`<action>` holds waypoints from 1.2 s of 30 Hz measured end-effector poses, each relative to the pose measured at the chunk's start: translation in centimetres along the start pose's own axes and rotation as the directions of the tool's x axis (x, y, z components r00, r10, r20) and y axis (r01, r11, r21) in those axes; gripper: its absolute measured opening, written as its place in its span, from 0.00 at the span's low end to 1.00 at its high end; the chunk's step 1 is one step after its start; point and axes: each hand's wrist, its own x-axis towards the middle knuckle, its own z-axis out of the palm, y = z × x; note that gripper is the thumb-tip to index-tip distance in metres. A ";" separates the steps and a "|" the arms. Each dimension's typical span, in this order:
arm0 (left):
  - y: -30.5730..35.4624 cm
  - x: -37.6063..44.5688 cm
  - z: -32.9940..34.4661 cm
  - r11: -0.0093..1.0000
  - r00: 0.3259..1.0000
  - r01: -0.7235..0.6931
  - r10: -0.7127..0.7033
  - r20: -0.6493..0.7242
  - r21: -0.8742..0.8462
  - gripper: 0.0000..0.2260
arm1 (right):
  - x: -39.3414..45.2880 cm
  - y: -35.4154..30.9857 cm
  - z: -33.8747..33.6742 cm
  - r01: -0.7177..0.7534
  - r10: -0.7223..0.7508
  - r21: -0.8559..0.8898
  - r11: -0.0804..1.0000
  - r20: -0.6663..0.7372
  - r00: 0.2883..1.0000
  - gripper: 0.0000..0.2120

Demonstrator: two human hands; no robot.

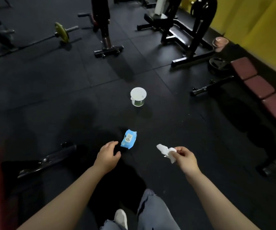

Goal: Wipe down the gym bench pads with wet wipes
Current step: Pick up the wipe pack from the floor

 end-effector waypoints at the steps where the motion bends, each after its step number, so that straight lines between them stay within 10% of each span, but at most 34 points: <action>1: 0.9 1.8 0.0 1.000 1.000 0.000 0.000 0.015 0.003 0.25 | 1.5 -0.5 -0.6 0.001 -0.001 0.003 1.000 -0.016 1.000 0.04; 17: 16.7 29.2 0.2 0.988 0.994 0.110 -0.112 -0.012 -0.107 0.24 | 32.2 -12.6 -9.5 -0.056 0.069 -0.145 0.988 0.091 0.993 0.03; 36: 22.3 59.9 -9.5 0.956 0.969 0.229 -0.242 -0.049 -0.184 0.24 | 62.6 -32.8 2.7 -0.002 0.109 -0.362 0.932 0.276 0.955 0.05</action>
